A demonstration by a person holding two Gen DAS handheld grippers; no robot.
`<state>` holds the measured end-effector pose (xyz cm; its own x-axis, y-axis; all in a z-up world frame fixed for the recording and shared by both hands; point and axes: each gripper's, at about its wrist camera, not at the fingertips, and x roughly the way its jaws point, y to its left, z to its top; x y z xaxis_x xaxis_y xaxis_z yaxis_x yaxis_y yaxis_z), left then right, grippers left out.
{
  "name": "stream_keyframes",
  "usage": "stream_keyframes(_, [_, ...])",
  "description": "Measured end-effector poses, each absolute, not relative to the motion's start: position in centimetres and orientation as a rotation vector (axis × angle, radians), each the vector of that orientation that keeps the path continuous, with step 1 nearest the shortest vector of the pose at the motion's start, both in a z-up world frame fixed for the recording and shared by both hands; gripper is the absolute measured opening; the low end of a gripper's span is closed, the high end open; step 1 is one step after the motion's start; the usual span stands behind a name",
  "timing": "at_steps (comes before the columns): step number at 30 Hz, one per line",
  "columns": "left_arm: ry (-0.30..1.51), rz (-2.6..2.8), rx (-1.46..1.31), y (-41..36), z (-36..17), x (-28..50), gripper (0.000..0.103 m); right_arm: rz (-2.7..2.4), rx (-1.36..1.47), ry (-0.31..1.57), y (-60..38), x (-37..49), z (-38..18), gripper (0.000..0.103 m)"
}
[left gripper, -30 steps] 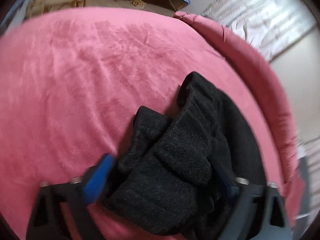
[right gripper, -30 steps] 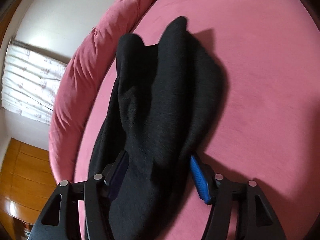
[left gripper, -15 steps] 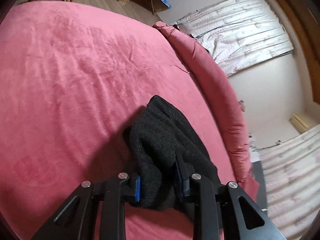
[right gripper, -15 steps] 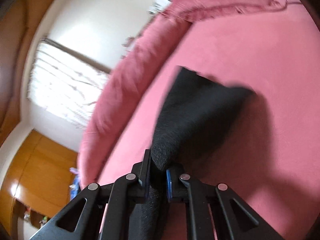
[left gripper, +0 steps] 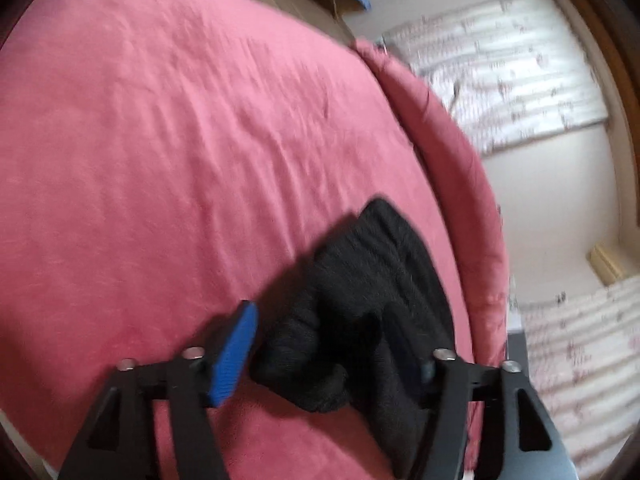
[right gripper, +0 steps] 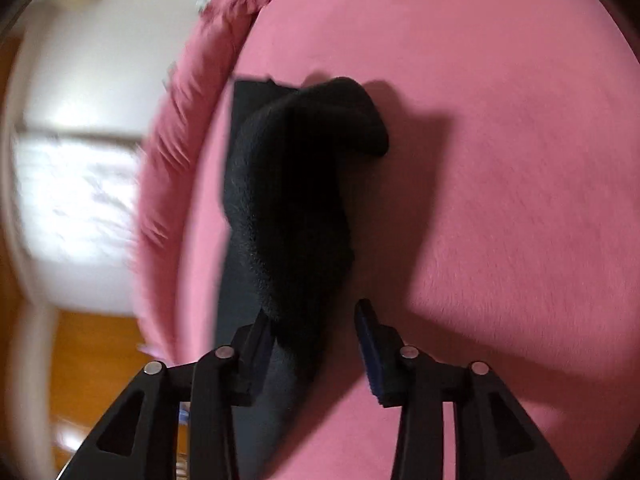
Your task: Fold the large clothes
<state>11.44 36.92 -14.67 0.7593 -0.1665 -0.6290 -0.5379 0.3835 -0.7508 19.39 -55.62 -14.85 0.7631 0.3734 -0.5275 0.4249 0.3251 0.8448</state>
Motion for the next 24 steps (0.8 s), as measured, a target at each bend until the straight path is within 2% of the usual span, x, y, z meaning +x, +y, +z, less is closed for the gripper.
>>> stream_keyframes(2, [0.67,0.331,-1.207,37.3,-14.2,10.7,0.074,-0.075,1.257,0.681,-57.0,18.5,-13.6,0.046])
stream_keyframes(4, [0.632,0.366,-1.215,36.7,-13.3,10.1,0.074,-0.097,1.239,0.665,-58.0,18.5,-13.1,0.055])
stream_keyframes(5, [0.613,0.362,-1.181,35.9,-12.5,10.1,0.074,-0.079,1.26,0.681,-58.6,19.2,-13.4,0.056])
stream_keyframes(9, [0.645,0.257,-0.835,29.0,-8.4,13.2,0.074,-0.012,1.352,0.719,-58.6,22.0,-15.7,0.06])
stream_keyframes(12, [0.728,0.127,-0.653,23.0,-8.1,16.8,0.076,-0.056,1.341,0.715,-58.3,25.5,-16.3,0.061])
stream_keyframes(14, [0.783,0.099,-0.55,19.7,-8.9,19.2,0.076,-0.099,1.299,0.685,-58.3,27.7,-14.9,0.029])
stream_keyframes(15, [0.806,0.092,-0.5,18.2,-9.5,20.5,0.076,-0.099,1.267,0.665,-58.5,28.5,-13.4,0.018])
stream_keyframes(16, [0.821,0.094,-0.467,17.2,-10.1,21.3,0.076,-0.096,1.226,0.642,-58.6,29.1,-11.6,0.012])
stream_keyframes(19, [0.874,0.158,-0.424,16.2,-12.2,23.1,0.075,-0.015,0.996,0.497,-58.7,29.1,-3.4,0.008])
stream_keyframes(20, [0.895,0.18,-0.412,16.0,-13.0,23.5,0.075,0.015,0.829,0.45,-57.7,28.3,0.7,0.008])
stream_keyframes(22, [0.894,0.194,-0.352,15.3,-13.4,23.7,0.077,0.01,0.568,0.46,-55.7,27.0,5.0,0.008])
stream_keyframes(23, [0.894,0.193,-0.309,14.7,-13.4,23.8,0.081,-0.021,0.497,0.514,-55.0,27.1,5.5,0.009])
stream_keyframes(24, [0.901,0.19,-0.262,14.0,-13.5,23.9,0.082,-0.069,0.482,0.59,-55.2,27.3,4.9,0.02])
